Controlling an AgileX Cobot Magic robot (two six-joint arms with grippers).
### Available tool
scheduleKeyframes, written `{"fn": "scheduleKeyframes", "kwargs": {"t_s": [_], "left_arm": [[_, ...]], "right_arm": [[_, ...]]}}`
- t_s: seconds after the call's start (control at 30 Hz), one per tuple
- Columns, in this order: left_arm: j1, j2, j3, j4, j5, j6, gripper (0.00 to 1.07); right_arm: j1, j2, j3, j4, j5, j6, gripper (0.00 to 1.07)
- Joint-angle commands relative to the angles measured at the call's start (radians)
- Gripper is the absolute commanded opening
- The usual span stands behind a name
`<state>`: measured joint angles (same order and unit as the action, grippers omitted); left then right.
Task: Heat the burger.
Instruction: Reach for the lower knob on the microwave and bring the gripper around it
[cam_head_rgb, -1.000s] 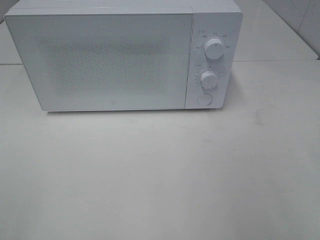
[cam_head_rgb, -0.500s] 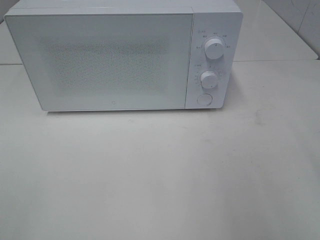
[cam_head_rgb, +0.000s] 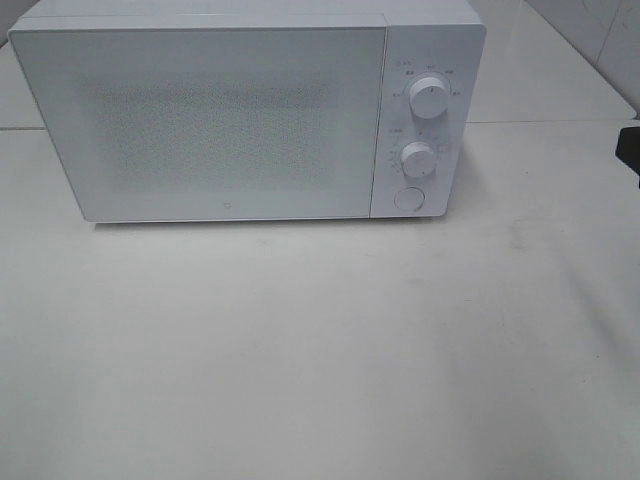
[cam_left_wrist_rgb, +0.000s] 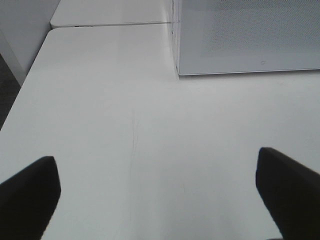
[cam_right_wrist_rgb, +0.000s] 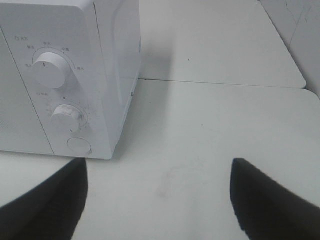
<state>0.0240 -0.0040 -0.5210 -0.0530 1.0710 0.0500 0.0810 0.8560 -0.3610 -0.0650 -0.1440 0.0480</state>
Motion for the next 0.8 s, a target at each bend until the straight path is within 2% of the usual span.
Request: {"fn": "scheduleKeyframes", "kwargs": {"t_s": [0.03,0.27,0.4,0.43,0.5,0.53,0.6,0.63,0.7,0.8], "left_arm": [[0.001,-0.019,0.004,-0.001,-0.003,-0.004,1.0],[0.001,-0.019,0.004,-0.001,-0.003,-0.004,1.0],[0.001,-0.019,0.004,-0.001,-0.003,-0.004,1.0],[0.001,-0.019,0.004,-0.001,-0.003,-0.004,1.0],[0.001,-0.019,0.004,-0.001,-0.003,-0.004,1.0],[0.001,-0.019,0.004,-0.001,-0.003,-0.004,1.0],[0.001,-0.019,0.004,-0.001,-0.003,-0.004,1.0],[0.001,-0.019,0.004,-0.001,-0.003,-0.004,1.0],[0.001,-0.019,0.004,-0.001,-0.003,-0.004,1.0],[0.001,-0.019,0.004,-0.001,-0.003,-0.004,1.0]], "right_arm": [[-0.005,0.053,0.015,0.004,-0.129,-0.01,0.76],[-0.005,0.184,0.068,0.05,-0.372,-0.048,0.76],[0.041,0.288,0.108,0.19,-0.535,-0.187,0.76],[0.041,0.288,0.108,0.19,-0.535,-0.187,0.76],[0.106,0.343,0.12,0.303,-0.624,-0.266,0.76],[0.106,0.343,0.12,0.303,-0.624,-0.266,0.76],[0.218,0.412,0.12,0.454,-0.708,-0.364,0.76],[0.218,0.412,0.12,0.454,-0.708,-0.364,0.76],[0.306,0.46,0.12,0.555,-0.797,-0.404,0.76],[0.336,0.475,0.119,0.581,-0.819,-0.409,0.76]]}}
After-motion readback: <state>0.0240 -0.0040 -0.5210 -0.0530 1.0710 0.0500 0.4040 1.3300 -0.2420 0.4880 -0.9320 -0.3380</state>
